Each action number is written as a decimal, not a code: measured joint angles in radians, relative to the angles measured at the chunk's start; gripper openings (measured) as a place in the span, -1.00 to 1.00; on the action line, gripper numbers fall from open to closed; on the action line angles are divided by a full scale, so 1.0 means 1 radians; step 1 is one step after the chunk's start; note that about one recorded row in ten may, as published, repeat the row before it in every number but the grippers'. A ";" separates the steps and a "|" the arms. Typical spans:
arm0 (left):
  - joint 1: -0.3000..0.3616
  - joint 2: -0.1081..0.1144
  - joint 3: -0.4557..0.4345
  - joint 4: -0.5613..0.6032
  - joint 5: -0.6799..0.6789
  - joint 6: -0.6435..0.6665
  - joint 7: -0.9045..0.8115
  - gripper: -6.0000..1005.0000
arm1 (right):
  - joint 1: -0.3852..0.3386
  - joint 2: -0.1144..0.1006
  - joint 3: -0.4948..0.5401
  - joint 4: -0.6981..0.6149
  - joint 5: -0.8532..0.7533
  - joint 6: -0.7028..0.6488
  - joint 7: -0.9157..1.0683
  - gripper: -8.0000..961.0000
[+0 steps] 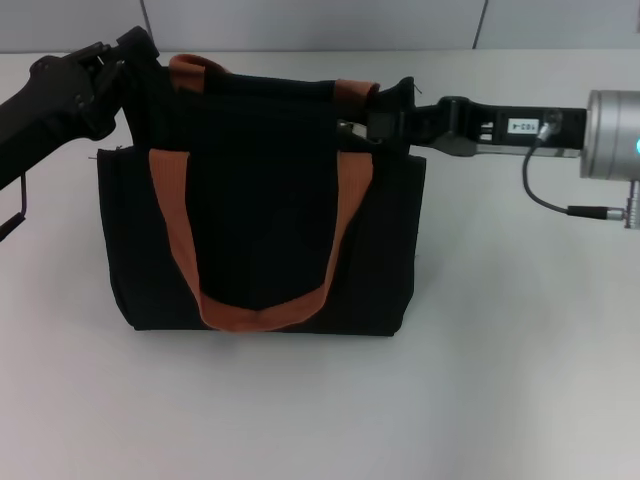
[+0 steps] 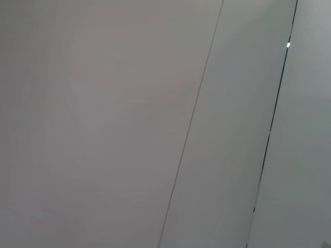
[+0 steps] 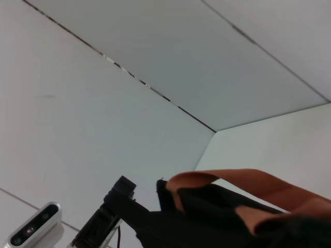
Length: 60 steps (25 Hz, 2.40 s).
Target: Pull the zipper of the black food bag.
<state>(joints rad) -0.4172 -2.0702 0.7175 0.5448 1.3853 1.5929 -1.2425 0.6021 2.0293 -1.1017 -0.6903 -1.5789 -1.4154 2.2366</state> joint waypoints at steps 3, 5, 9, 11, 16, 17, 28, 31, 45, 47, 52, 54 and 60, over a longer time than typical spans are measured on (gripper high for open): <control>-0.002 0.001 0.000 0.000 -0.001 -0.010 -0.001 -0.93 | -0.018 0.000 0.039 -0.007 -0.017 -0.021 0.001 -0.98; -0.003 0.001 0.000 0.000 -0.005 -0.016 -0.001 -0.93 | -0.034 0.002 0.077 -0.008 -0.019 -0.039 -0.011 -0.98; -0.011 -0.001 0.000 -0.010 -0.007 -0.042 -0.001 -0.93 | -0.056 0.009 0.220 0.035 0.029 -0.153 -0.132 -0.98; -0.014 0.000 0.000 -0.012 -0.007 -0.049 -0.001 -0.93 | -0.066 0.009 0.276 0.068 0.059 -0.218 -0.198 -0.97; -0.026 0.000 0.000 -0.012 -0.008 -0.086 0.019 -0.93 | -0.104 0.024 0.346 0.107 0.078 -0.301 -0.343 -0.92; -0.028 0.000 0.000 -0.011 -0.008 -0.088 0.031 -0.93 | -0.113 0.029 0.350 0.112 0.079 -0.316 -0.387 -0.91; 0.008 0.005 -0.027 0.091 -0.136 -0.020 0.113 -0.50 | -0.160 0.052 0.355 0.196 0.090 -0.445 -0.741 -0.37; 0.033 0.006 -0.036 0.113 -0.220 0.033 0.113 -0.37 | -0.166 0.053 0.356 0.204 0.092 -0.458 -0.771 -0.09; 0.272 0.040 -0.034 0.132 -0.253 0.243 0.216 0.41 | -0.167 0.050 0.331 0.236 0.063 -0.523 -0.918 0.22; 0.301 0.052 -0.029 0.125 -0.171 0.267 0.219 0.50 | -0.158 0.048 0.294 0.217 0.017 -0.528 -0.919 0.22; 0.324 0.050 -0.028 0.110 0.083 0.382 0.259 0.60 | -0.125 0.052 0.163 0.169 -0.129 -0.518 -0.978 0.22; 0.320 0.048 -0.026 0.111 0.176 0.392 0.274 0.60 | -0.115 0.053 0.112 0.165 -0.158 -0.503 -1.005 0.22; 0.269 0.039 -0.026 0.103 0.453 0.389 0.284 0.60 | -0.109 0.056 0.008 0.147 -0.167 -0.433 -1.070 0.22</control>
<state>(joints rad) -0.1486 -2.0313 0.6918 0.6479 1.8385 1.9819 -0.9584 0.4933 2.0849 -1.0938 -0.5435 -1.7460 -1.8483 1.1668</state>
